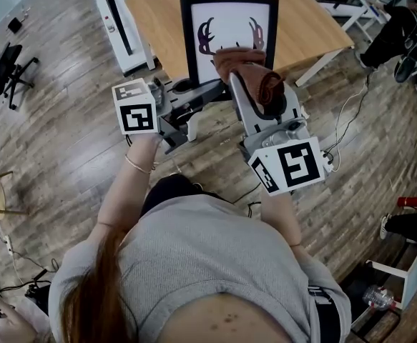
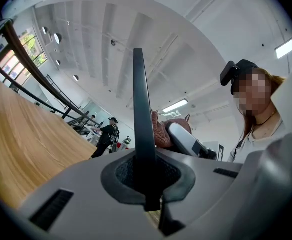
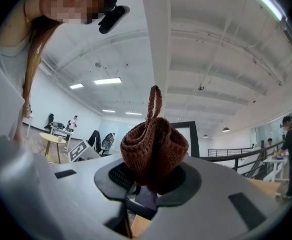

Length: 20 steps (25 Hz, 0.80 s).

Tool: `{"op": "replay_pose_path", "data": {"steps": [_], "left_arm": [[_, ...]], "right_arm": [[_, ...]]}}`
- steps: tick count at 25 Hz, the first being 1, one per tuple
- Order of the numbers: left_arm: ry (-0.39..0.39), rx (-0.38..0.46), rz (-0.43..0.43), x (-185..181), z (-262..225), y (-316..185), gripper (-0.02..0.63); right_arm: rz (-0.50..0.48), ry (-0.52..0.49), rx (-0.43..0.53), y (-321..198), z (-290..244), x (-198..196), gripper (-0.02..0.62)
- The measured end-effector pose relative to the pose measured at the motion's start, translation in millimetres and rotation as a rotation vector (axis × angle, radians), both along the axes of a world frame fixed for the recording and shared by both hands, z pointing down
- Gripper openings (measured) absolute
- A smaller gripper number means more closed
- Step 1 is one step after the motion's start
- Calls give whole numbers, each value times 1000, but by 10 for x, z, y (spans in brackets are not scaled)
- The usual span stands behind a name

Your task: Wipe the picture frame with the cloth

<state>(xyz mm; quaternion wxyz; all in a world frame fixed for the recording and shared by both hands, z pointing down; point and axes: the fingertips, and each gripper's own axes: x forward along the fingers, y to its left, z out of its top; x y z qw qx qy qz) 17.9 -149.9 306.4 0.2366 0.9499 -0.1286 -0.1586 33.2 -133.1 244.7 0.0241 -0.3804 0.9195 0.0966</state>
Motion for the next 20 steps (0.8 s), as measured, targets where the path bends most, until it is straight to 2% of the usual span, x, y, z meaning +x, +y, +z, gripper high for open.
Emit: {"op": "replay_pose_path", "data": {"steps": [11, 20], "left_arm": [[33, 35, -15, 19, -76, 29, 18], [70, 20, -24, 14, -55, 2, 18]], "right_arm": [[-31, 0, -25, 148, 146, 87, 97], [-27, 22, -64, 181, 323, 153, 97]]}}
